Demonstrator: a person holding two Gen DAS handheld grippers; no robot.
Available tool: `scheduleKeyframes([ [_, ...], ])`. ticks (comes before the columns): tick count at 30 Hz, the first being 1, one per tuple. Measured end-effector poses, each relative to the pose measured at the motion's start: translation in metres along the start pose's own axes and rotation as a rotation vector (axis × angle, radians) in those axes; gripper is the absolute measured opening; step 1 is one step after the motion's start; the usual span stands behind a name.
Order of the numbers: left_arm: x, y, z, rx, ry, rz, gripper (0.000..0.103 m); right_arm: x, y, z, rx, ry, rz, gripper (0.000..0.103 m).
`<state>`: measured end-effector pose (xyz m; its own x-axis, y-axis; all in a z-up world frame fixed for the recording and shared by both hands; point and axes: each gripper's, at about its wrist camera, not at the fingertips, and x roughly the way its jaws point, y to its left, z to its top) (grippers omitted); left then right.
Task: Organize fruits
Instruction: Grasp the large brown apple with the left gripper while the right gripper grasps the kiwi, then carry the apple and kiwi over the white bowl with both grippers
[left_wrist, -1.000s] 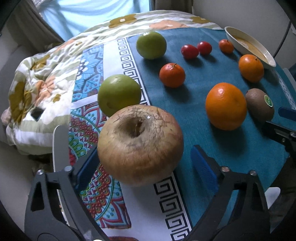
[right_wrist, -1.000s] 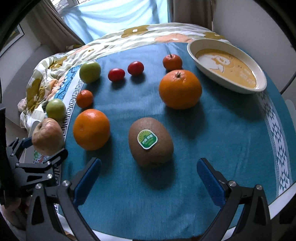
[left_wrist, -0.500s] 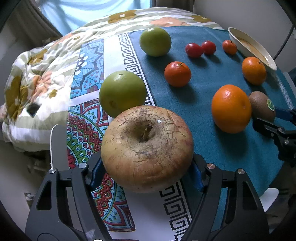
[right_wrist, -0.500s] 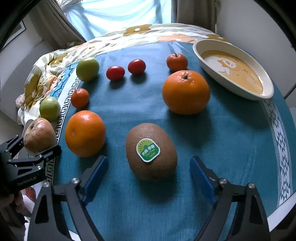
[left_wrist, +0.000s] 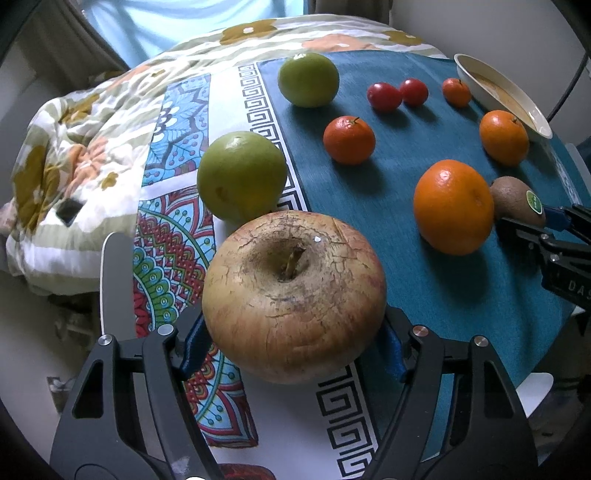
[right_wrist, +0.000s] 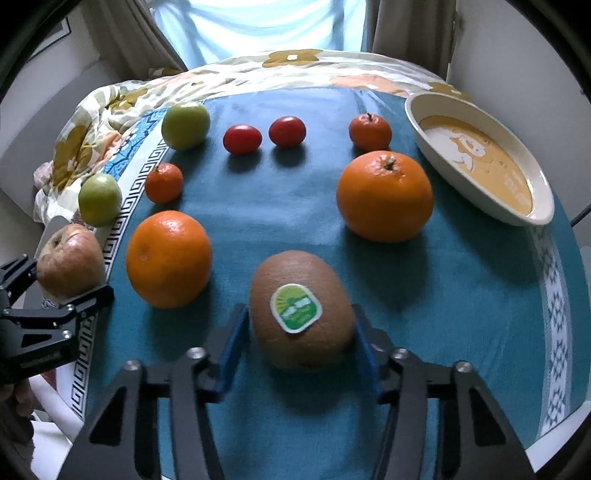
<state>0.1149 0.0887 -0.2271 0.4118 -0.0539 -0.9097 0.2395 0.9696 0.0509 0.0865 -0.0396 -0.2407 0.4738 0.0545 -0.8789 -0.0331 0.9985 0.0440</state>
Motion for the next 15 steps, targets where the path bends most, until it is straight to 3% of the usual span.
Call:
scheduleKeyframes([
  [15, -0.038, -0.023, 0.003, -0.067, -0.057, 0.066, 0.078, -0.032, -0.012, 0.014, -0.026, -0.068, 0.081, 0.044],
])
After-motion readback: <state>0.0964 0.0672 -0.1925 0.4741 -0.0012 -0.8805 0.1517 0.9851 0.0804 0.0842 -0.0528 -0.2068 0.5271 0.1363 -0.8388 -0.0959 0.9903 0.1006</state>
